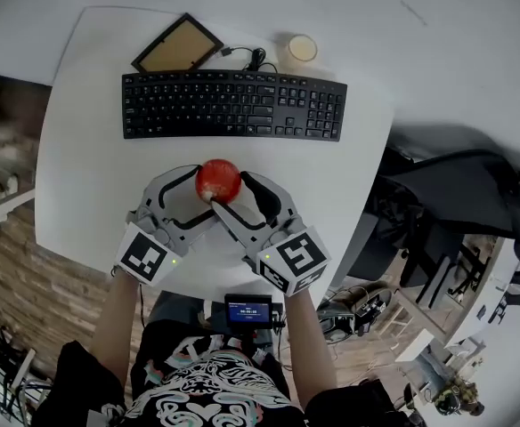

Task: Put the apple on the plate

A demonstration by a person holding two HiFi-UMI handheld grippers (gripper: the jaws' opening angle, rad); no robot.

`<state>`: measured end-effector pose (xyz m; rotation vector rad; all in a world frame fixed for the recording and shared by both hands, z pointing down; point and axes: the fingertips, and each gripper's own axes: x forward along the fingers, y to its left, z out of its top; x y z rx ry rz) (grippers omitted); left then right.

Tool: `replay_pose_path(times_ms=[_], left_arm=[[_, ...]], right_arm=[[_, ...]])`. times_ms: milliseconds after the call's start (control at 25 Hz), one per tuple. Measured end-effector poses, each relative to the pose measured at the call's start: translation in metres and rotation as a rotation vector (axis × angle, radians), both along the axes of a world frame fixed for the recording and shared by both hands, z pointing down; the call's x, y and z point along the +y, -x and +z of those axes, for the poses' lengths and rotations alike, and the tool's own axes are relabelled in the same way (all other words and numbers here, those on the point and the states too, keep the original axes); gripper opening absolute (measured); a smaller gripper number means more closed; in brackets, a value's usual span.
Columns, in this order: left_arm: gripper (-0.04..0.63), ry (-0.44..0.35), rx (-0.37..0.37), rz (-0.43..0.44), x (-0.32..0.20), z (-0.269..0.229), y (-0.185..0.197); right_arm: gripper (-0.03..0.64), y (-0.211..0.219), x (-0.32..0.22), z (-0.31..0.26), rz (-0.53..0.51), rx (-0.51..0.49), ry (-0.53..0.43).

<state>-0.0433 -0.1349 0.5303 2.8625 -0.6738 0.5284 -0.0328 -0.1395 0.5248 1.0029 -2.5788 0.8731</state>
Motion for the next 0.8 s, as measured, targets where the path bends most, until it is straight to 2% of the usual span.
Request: replay_pose_path(times_ms=[560,800], left_arm=[[0.321,-0.121,0.002,0.005,0.004,-0.072,-0.015],[0.321,-0.127,-0.008,0.009,0.011,-0.081,-0.02]], right_arm=[[0.278,-0.015,0.005,-0.073,0.046,0.0,-0.125],[0.278,-0.02,0.012,-0.083,0.051,-0.002,-0.137]])
